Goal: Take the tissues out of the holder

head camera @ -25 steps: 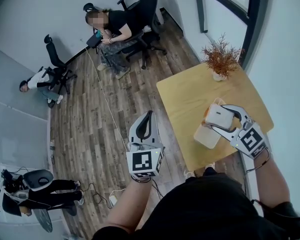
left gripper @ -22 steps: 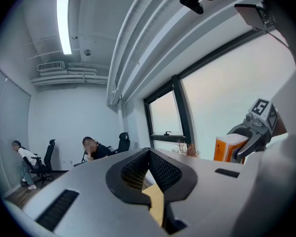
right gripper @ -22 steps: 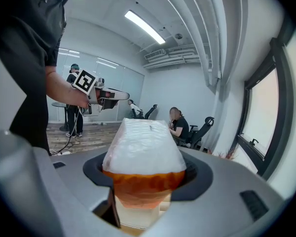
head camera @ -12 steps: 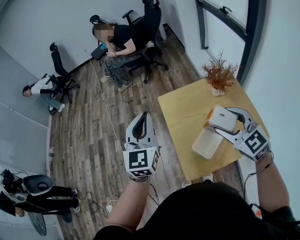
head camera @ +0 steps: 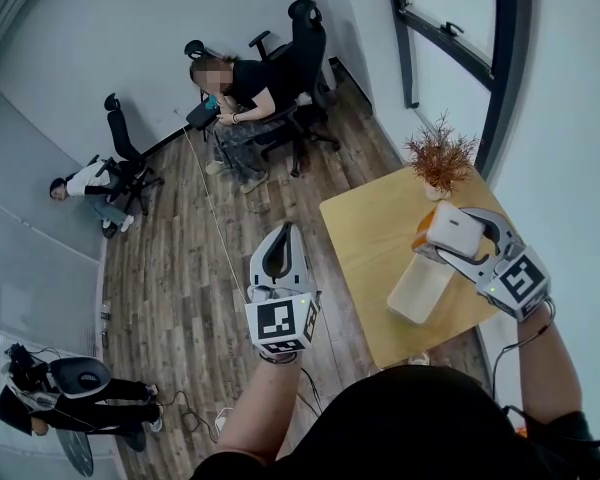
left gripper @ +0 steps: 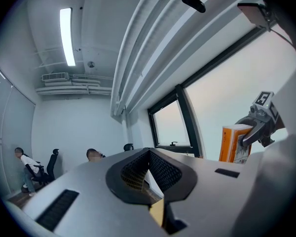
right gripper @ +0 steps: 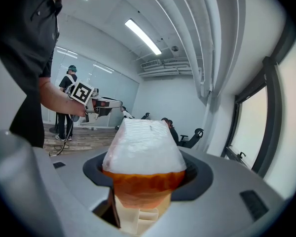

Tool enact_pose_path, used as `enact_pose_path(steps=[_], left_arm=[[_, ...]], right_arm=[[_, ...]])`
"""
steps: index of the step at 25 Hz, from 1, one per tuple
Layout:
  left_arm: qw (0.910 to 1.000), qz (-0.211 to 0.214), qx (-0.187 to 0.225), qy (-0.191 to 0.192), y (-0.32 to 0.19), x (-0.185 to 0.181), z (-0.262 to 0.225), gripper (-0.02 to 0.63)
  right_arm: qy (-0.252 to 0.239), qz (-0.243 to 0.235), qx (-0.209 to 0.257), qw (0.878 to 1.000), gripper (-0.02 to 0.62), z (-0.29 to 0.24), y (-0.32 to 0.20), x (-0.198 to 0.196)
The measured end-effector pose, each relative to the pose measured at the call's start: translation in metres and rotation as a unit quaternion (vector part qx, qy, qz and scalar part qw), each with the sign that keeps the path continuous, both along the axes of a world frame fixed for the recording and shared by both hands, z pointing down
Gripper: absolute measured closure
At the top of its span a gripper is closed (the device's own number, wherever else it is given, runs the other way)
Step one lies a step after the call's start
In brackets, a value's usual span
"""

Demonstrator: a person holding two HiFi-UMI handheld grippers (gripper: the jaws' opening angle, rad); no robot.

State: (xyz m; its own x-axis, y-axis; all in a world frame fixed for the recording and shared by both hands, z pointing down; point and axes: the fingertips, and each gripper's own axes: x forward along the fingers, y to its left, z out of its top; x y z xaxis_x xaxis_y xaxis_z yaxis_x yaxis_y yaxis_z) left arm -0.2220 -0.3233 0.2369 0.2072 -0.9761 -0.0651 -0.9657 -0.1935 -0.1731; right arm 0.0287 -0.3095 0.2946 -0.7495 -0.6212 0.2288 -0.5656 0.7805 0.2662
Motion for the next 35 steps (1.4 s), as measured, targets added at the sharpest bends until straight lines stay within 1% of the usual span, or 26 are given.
enact_pose_path(steps=[4,9,21,30,35], left_arm=[[1.0,-0.003,-0.005,0.0,0.002,-0.01,0.002,0.601],[1.0,-0.005,0.003,-0.006,0.005,-0.01,-0.005,0.601],[0.9997,-0.002,-0.007,-0.021,0.0,-0.01,-0.003,0.601],[0.9997,0.0,0.003,-0.026,-0.008,-0.006,-0.007,0.601],[0.9997,-0.007,0.011,-0.023,-0.009,-0.008,-0.008,0.601]], right_arm=[[0.002,0.006,-0.001,1.0,0.302,0.001,0.0,0.0],[0.005,0.007,0.003,1.0,0.302,-0.002,0.0,-0.001],[-0.006,-0.001,0.013,1.0,0.302,-0.008,-0.007,-0.008],[-0.004,-0.007,0.015,1.0,0.302,-0.01,-0.013,-0.013],[0.001,-0.009,0.029,1.0,0.302,-0.013,-0.014,-0.013]])
